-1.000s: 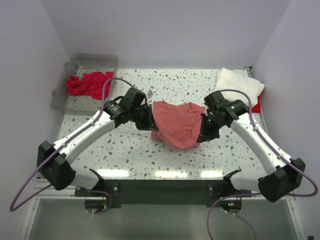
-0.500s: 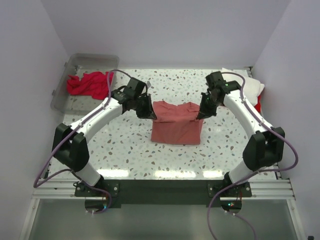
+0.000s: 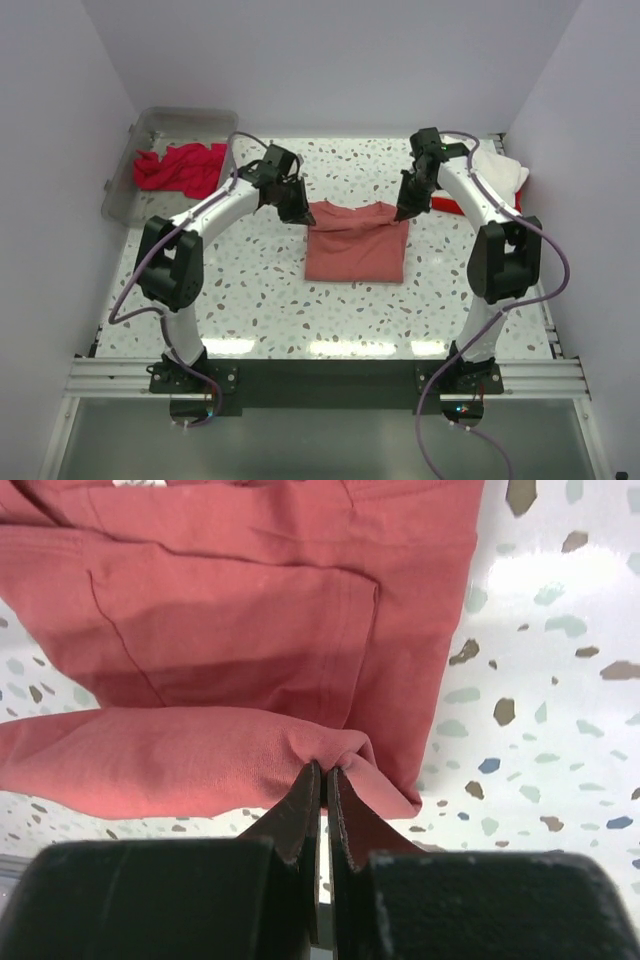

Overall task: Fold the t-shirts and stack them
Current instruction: Fold the tshirt

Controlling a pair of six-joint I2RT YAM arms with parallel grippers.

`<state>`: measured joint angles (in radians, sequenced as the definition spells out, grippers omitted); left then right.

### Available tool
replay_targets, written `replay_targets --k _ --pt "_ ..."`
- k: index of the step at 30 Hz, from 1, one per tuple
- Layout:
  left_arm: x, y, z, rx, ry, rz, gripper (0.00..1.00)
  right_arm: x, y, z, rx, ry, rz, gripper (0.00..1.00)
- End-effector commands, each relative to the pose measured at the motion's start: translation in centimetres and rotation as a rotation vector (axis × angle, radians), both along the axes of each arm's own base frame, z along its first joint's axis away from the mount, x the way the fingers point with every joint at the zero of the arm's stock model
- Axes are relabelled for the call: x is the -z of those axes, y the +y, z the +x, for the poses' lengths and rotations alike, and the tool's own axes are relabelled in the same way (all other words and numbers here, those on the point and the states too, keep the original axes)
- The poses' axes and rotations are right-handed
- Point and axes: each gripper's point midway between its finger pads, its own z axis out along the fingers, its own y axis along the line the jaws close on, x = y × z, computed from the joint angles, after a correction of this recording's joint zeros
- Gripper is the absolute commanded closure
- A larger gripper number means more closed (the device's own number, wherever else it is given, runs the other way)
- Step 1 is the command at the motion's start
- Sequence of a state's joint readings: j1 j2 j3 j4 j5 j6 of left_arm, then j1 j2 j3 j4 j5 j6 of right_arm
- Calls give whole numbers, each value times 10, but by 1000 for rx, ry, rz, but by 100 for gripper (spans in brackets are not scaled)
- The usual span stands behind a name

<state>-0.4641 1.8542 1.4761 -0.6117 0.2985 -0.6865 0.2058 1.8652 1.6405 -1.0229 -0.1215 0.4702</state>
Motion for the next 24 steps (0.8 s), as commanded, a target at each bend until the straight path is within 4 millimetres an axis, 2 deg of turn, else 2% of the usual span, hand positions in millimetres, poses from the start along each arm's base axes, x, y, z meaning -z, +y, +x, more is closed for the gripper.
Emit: replay_targets --k 1,2,3,4,5,6,7,8,9,10,11,12,14,15,16,17,18,19,20,22,23,24 --pt "-24 -7 37 26 -102 -51 100 -9 -6 29 -7 -65 -6 100" --pt "-24 -8 42 28 -104 -54 100 -8 -9 33 0 -61 -8 100" --pt "-12 -10 47 31 -80 -42 100 -7 -9 38 0 -62 -5 100" --pt "-21 -11 59 30 -110 -49 100 -3 -9 50 6 -62 -4 100" --pt "-19 -12 65 26 -113 -46 100 -2 -10 55 9 -60 -4 100" --pt "-5 -12 71 21 -82 -31 100 1 -13 62 20 -56 0 100" --pt "-14 -8 88 -5 -117 -24 100 2 -13 77 25 -73 4 100" --pt "-12 -4 96 -26 -117 -9 97 3 -13 86 37 -81 12 100" --pt "-4 0 103 -45 -104 7 76 1 -16 94 53 -88 23 82" --pt "-17 6 118 -85 -141 5 63 -15 -16 107 61 -133 42 67" --pt "-23 8 125 -103 -159 8 47 -16 -14 111 68 -127 79 55" --pt "-31 12 129 -118 -177 9 15 -26 -14 116 71 -153 94 32" --pt "-51 18 137 -135 -235 31 0 -56 -10 124 57 -244 132 12" --pt "-61 20 136 -138 -255 36 0 -64 -9 124 47 -267 148 1" --pt "-59 24 133 -134 -256 55 0 -63 -9 120 40 -265 160 1" --pt "-64 26 129 -130 -266 57 0 -80 -7 118 24 -306 201 1" --pt "-63 27 126 -127 -265 61 0 -81 -7 115 19 -313 220 1" --pt "-48 29 116 -110 -232 70 0 -68 -8 106 19 -276 235 1" --pt "-44 29 111 -101 -224 66 0 -70 -9 105 13 -300 251 1" --pt "-35 29 96 -79 -213 47 0 -63 -9 87 -2 -280 273 1" --pt "-41 29 94 -77 -238 31 0 -61 -10 85 -16 -294 274 1" --pt "-28 31 85 -69 -211 37 0 -54 -8 72 -28 -270 294 1"
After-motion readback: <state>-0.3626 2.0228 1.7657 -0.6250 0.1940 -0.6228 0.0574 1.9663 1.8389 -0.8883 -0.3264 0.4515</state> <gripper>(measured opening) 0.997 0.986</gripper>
